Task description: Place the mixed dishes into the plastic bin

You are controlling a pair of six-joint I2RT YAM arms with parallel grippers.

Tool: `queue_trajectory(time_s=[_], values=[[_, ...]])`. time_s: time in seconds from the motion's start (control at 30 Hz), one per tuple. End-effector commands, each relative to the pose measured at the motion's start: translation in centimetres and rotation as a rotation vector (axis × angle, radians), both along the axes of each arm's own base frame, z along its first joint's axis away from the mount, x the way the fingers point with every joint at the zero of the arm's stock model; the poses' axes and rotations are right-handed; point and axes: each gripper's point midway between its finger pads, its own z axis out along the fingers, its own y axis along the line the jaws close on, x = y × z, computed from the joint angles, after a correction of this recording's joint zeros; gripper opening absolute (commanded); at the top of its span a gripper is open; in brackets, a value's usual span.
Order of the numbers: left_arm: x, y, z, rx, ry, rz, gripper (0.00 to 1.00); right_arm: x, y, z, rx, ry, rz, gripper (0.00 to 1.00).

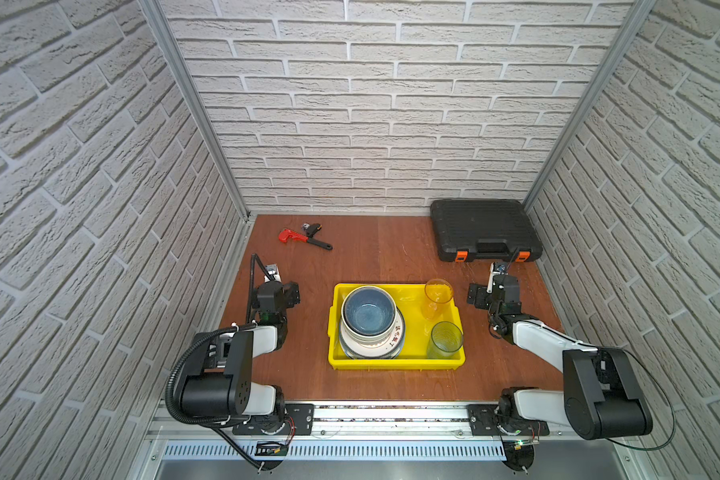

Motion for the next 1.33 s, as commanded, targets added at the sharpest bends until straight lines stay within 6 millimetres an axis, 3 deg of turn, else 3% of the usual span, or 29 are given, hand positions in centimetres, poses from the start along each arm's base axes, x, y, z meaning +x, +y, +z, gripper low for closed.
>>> queue_trajectory(time_s=[0.0, 0.2, 0.5, 1.3], values=[[1.2, 0.1, 1.7, 0.013, -0.138, -0.012, 0.98, 1.9, 0.1, 3.1, 0.004, -0.168, 0.012, 1.00], [1.3, 0.0, 1.1, 0.015, -0.153, -0.021, 0.98, 2.6, 1.5, 3.2, 0.008, -0.288, 0.105, 1.00], [2.2, 0.7, 0.5, -0.024, -0.093, -0.007, 0.98, 3.2, 4.0, 1.9, -0.006, -0.262, 0.238, 1.00], [2.2, 0.8, 0.5, -0.028, -0.093, -0.008, 0.98, 3.0, 4.3, 1.7, -0.003, -0.276, 0.255, 1.00]])
